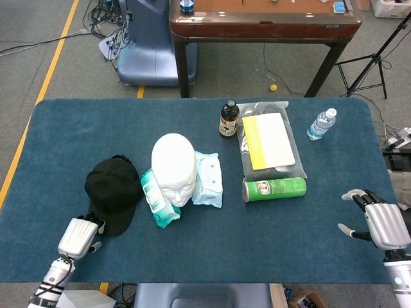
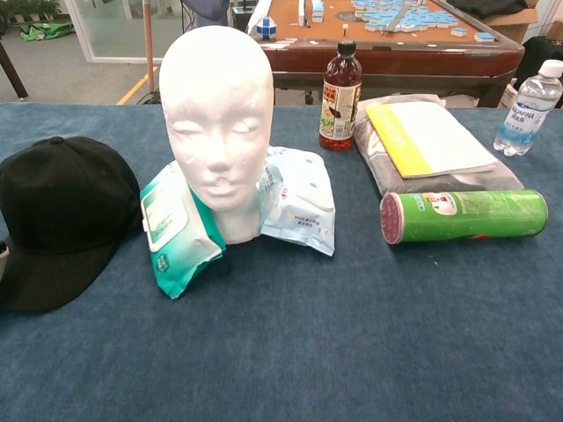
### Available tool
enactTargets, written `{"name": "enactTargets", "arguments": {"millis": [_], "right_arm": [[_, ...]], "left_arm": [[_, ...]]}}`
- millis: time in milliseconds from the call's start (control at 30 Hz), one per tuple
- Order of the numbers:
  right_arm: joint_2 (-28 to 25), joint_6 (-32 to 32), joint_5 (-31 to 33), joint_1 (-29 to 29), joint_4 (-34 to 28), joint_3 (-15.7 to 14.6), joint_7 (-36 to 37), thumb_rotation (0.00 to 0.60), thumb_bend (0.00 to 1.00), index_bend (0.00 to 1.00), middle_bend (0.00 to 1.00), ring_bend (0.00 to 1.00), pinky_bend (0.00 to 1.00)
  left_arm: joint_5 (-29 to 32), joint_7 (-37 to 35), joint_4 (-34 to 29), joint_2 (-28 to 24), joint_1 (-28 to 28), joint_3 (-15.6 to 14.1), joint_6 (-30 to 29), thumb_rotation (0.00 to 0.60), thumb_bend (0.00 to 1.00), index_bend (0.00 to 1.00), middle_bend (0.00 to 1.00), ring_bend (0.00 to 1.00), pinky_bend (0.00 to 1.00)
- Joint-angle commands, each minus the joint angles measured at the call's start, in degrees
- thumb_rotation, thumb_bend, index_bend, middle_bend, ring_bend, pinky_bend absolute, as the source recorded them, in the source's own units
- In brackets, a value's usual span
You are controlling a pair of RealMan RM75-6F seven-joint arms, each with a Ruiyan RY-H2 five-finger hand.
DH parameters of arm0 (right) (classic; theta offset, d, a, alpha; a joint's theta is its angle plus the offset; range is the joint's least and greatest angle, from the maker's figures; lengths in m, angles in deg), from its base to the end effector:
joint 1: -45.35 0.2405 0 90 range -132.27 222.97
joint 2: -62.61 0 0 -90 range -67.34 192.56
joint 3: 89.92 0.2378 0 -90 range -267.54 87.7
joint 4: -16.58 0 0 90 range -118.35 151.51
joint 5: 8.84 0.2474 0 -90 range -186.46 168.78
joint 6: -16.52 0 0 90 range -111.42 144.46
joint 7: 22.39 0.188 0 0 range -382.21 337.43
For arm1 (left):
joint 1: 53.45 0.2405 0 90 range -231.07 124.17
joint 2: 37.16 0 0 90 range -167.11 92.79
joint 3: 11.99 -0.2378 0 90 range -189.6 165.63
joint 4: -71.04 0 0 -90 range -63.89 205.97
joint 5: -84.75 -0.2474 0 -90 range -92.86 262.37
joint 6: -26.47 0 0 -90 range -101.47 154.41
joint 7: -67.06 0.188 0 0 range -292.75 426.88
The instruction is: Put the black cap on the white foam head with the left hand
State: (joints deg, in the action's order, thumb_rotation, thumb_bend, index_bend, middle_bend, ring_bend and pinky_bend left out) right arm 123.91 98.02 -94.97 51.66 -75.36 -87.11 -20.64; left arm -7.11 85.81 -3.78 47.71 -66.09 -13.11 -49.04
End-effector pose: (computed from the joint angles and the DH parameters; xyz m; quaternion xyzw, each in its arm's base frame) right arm -0.3153 -0.2349 0.1229 0.6145 -0.3899 0.3714 0.5765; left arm -0.2871 0.2451 -0.0199 -0.7445 -0.2790 -0.3002 0.5270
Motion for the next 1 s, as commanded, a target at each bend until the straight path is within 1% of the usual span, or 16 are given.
{"name": "enactTargets", "arguments": {"millis": [33, 433, 700, 1000], "right_arm": [[0.1, -0.24, 0.04, 0.11, 0.02, -0.03, -0.26, 0.6, 0.05, 0.35, 0.32, 0.26, 0.47], [0.33, -0.77, 0.12, 0.37, -0.12, -0.12, -1.02, 0.6, 0.05, 0.35, 0.32, 0.26, 0.47], [0.3, -0.67, 0.15, 0.33, -0.1, -0.09, -0.87, 0.6, 0.05, 0.35, 0.32, 0.26, 0.47], [0.27, -0.79, 0.19, 0.37, -0.16, -0.11, -0.88, 0.6, 0.05, 0.35, 0.32, 0.26, 0.47]], "left_arm": [[0.22, 0.26, 1.54, 0.64, -0.15, 0.08, -0.21, 0.6, 0.0, 0.57, 0.58, 0.31, 0.54], [1.63, -0.87, 5.05, 1.88, -0.42, 0.25, -0.07, 0.6, 0.0, 0.57, 0.58, 0.31, 0.54], [1.93, -1.66, 5.71, 2.23, -0.63, -0.08, 0.22, 0.6, 0.0, 0.57, 0.58, 0.31, 0.54], [2.64, -2.82, 7.58, 4.06, -0.97, 0.16, 0.49, 0.6, 0.0, 0.57, 0.6, 0.32, 0.54]]}}
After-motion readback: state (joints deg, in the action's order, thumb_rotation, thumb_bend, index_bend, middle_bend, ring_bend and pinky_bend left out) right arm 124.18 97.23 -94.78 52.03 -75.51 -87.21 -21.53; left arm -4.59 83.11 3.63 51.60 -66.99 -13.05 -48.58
